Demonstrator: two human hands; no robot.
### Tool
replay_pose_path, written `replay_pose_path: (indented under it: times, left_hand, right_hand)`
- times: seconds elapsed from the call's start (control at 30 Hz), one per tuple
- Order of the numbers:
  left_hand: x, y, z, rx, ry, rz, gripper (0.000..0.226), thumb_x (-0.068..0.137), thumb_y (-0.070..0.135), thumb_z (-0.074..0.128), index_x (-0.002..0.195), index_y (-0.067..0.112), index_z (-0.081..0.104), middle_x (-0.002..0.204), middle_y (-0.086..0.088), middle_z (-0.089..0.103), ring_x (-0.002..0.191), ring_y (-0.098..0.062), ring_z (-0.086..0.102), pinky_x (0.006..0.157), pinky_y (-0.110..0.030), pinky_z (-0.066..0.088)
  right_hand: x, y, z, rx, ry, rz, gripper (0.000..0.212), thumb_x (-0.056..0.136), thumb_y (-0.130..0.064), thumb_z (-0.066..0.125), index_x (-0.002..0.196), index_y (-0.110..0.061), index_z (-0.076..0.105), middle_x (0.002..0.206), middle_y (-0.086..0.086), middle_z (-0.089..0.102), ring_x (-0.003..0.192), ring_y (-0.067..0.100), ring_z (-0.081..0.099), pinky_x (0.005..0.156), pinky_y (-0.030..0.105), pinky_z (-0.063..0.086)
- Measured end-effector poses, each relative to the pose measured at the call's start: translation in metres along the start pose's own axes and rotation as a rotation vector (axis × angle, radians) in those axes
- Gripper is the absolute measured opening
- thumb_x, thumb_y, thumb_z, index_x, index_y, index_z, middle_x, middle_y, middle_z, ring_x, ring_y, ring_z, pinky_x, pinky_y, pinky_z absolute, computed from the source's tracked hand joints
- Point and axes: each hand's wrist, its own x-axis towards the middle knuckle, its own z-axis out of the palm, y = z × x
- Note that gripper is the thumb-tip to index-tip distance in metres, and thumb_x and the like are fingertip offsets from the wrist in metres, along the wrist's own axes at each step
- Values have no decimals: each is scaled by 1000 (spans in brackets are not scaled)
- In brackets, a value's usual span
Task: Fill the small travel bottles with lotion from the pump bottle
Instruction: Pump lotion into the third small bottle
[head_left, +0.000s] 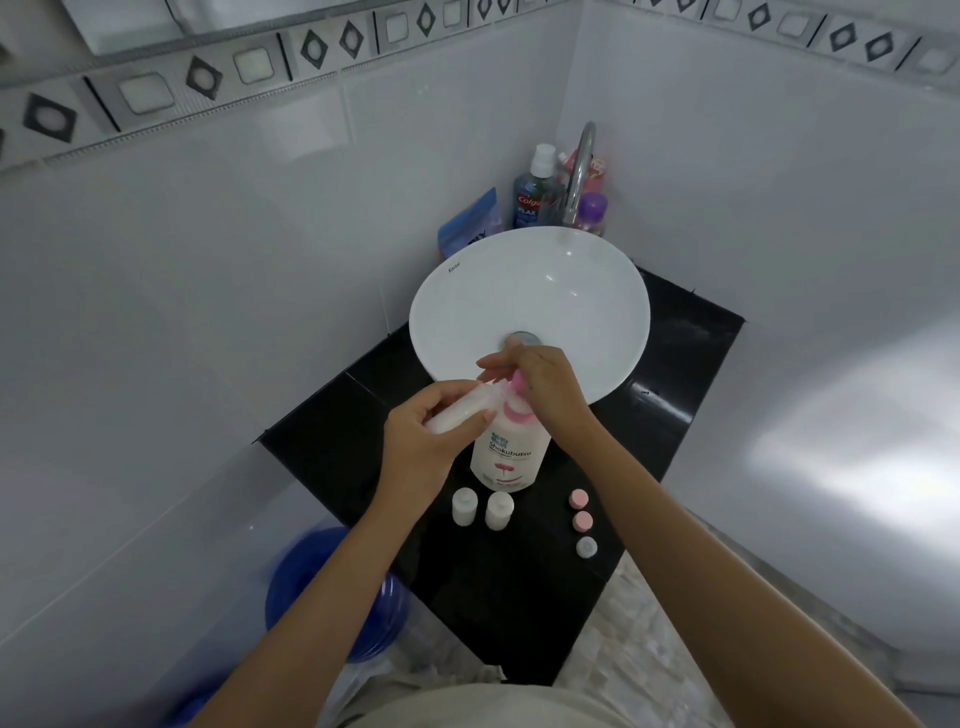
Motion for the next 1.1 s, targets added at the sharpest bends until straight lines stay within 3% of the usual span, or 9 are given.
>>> replay_pose_path:
  times: [0.3,0.63,0.9,1.1]
  left_hand:
    - [-2,2,-7,35,11,-2,31,76,8,74,106,10,68,102,-1,70,96,-8,65,78,-18,55]
    - [-7,3,-11,65,17,23,31,77,3,73,106,11,66,100,7,67,92,7,61,72,-6,48]
    - [-13,8,-15,32,35,23,31,79,0,70,107,10,64,97,12,64,88,14,60,68,-3,47]
    - [-17,8,-15,-4,12,0,31,78,0,70,105,15,63,96,14,64,88,12,61,68,-4,48]
  right_hand:
    - [1,0,2,-22,34,-10,45,100,-23,35,93,0,73,91,18,72,93,29,65,86,32,47]
    - [4,1,3,-66,46,11,44,99,-22,35,90,-2,73,89,18,72,90,31,65,93,44,49]
    - [-1,-3,3,-21,36,21,41,98,-21,37,92,0,72,88,16,71,72,15,64,88,37,50]
    - [-1,-5,3,-8,38,31,48,100,-31,35,95,-2,72,90,14,71,73,16,64,85,34,49]
